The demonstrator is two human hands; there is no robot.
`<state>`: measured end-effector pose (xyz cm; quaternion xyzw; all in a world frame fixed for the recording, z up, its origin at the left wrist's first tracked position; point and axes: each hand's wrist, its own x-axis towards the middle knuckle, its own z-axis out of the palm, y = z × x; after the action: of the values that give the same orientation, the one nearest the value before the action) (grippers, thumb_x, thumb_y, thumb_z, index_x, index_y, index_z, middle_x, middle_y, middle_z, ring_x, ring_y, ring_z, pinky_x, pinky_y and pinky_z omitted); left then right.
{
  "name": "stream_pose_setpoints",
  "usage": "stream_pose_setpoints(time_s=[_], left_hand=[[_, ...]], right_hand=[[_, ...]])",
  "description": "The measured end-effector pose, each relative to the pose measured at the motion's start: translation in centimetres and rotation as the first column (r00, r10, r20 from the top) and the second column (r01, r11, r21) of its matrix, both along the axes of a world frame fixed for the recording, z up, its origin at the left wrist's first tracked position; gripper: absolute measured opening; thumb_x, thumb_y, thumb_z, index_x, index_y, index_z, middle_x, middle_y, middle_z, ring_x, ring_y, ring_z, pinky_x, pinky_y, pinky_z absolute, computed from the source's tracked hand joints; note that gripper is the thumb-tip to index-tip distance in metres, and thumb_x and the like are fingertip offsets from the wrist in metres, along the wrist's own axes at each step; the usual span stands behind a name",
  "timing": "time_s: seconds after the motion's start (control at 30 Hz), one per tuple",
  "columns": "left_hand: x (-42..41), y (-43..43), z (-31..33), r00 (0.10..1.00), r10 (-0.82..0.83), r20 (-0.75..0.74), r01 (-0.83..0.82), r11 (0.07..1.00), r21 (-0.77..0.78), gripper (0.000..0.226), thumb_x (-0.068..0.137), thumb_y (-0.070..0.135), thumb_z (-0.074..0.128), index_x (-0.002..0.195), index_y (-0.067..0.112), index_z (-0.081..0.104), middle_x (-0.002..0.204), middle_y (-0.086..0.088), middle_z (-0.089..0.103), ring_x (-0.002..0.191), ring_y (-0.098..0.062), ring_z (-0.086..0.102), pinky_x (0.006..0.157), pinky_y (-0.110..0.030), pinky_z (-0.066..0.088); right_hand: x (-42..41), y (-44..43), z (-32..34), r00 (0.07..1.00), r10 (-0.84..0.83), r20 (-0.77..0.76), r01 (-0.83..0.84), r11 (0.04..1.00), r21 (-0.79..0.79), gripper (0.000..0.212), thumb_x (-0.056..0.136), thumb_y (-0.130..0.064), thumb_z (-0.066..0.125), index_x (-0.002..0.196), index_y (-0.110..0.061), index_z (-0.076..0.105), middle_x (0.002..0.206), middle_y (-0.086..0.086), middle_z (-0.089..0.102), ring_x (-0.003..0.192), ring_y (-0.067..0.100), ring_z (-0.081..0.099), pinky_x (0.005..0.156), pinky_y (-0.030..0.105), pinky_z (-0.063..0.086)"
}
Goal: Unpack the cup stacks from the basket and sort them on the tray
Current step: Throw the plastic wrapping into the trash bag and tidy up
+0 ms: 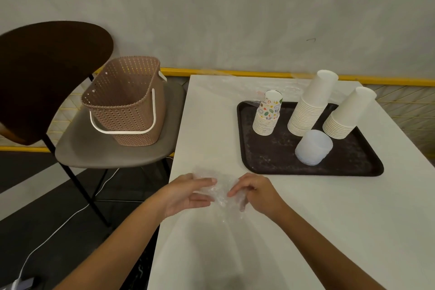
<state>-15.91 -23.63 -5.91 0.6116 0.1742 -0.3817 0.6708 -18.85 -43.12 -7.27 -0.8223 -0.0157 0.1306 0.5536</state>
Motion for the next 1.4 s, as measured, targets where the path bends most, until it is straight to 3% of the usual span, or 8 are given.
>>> stream_pose_setpoints(time_s=[0.23, 0.4, 0.57, 0.7, 1.0, 1.2, 1.3, 1.4], left_hand=[[0.4, 0.5, -1.3, 0.931, 0.086, 0.356, -0.147, 0.978, 0.15, 0.015, 0.083, 0.0, 0.064, 0.094, 0.009, 0.062, 0.091, -0.012, 0.059, 0.069, -0.021, 0.061, 0.056, -0.021, 0.056], [0.1, 0.8, -2.1, 0.714, -0.146, 0.685, -0.164, 0.916, 0.366, 0.039, 0.08, -0.013, 0.06, 0.074, 0.025, 0.062, 0.082, 0.004, 0.061, 0.065, -0.007, 0.057, 0.06, -0.018, 0.047], [-0.7, 0.4, -2.0, 0.492, -0.302, 0.816, -0.17, 0.886, 0.431, 0.035, 0.075, -0.008, 0.068, 0.088, 0.025, 0.07, 0.082, 0.024, 0.062, 0.084, 0.0, 0.057, 0.069, -0.007, 0.043], [-1.6, -0.6, -1.3, 0.42, -0.425, 0.802, -0.209, 0.814, 0.541, 0.028, 0.079, 0.002, 0.066, 0.098, 0.022, 0.07, 0.093, 0.021, 0.06, 0.096, 0.004, 0.051, 0.083, -0.005, 0.039], [-3.9, 0.8, 0.8, 0.671, -0.303, 0.677, -0.111, 0.861, 0.496, 0.026, 0.079, 0.018, 0.056, 0.101, 0.031, 0.059, 0.101, 0.019, 0.065, 0.092, 0.016, 0.054, 0.08, -0.001, 0.035], [-4.8, 5.7, -0.4, 0.754, 0.204, 0.625, -0.383, 0.909, 0.166, 0.018, 0.083, 0.009, 0.066, 0.093, 0.025, 0.066, 0.088, 0.009, 0.071, 0.087, -0.005, 0.063, 0.077, -0.017, 0.047], [-4.9, 9.0, -0.9, 0.823, 0.377, 0.425, -0.454, 0.886, 0.094, 0.013, 0.085, 0.018, 0.065, 0.096, 0.021, 0.068, 0.085, 0.004, 0.067, 0.084, -0.012, 0.064, 0.08, -0.027, 0.054], [-5.1, 13.3, -1.1, 0.925, 0.317, 0.211, -0.325, 0.946, 0.008, 0.028, 0.081, 0.032, 0.063, 0.104, 0.017, 0.065, 0.092, -0.004, 0.072, 0.09, -0.02, 0.068, 0.086, -0.036, 0.054]], right_hand=[[0.0, 0.6, 1.3, 0.937, 0.039, -0.348, 0.107, 0.914, 0.392, 0.026, 0.087, 0.009, 0.049, 0.098, -0.009, 0.064, 0.077, 0.011, 0.065, 0.065, 0.022, 0.065, 0.064, 0.025, 0.054], [0.4, 0.7, 1.6, 0.835, 0.086, -0.544, 0.356, 0.669, 0.653, 0.021, 0.074, -0.004, 0.059, 0.094, -0.002, 0.065, 0.083, 0.016, 0.065, 0.073, 0.025, 0.066, 0.069, 0.03, 0.058], [1.1, 0.6, 0.9, 0.792, 0.025, -0.609, 0.516, 0.506, 0.691, 0.015, 0.076, -0.014, 0.062, 0.083, 0.0, 0.065, 0.083, 0.012, 0.069, 0.083, 0.027, 0.064, 0.075, 0.037, 0.059], [1.7, 0.9, 0.0, 0.75, 0.082, -0.657, 0.512, 0.556, 0.654, 0.026, 0.088, -0.023, 0.058, 0.1, -0.002, 0.066, 0.09, 0.013, 0.069, 0.08, 0.025, 0.069, 0.073, 0.034, 0.059], [2.8, 3.8, -1.4, 0.824, 0.178, -0.537, 0.255, 0.73, 0.634, 0.03, 0.089, -0.016, 0.058, 0.116, -0.004, 0.059, 0.122, 0.015, 0.062, 0.112, 0.025, 0.061, 0.091, 0.033, 0.05], [2.1, 7.6, -0.6, 0.818, 0.127, -0.561, 0.285, 0.757, 0.588, 0.03, 0.086, -0.001, 0.058, 0.116, -0.003, 0.058, 0.105, 0.013, 0.066, 0.091, 0.024, 0.064, 0.071, 0.027, 0.056], [2.1, 10.4, -0.3, 0.827, 0.123, -0.549, 0.268, 0.772, 0.576, 0.03, 0.085, 0.001, 0.058, 0.114, -0.008, 0.057, 0.101, 0.01, 0.064, 0.089, 0.022, 0.063, 0.07, 0.027, 0.055], [2.0, 14.6, 0.1, 0.853, 0.102, -0.512, 0.237, 0.797, 0.555, 0.025, 0.084, 0.003, 0.058, 0.103, -0.014, 0.057, 0.103, 0.009, 0.06, 0.09, 0.022, 0.062, 0.068, 0.027, 0.056]])
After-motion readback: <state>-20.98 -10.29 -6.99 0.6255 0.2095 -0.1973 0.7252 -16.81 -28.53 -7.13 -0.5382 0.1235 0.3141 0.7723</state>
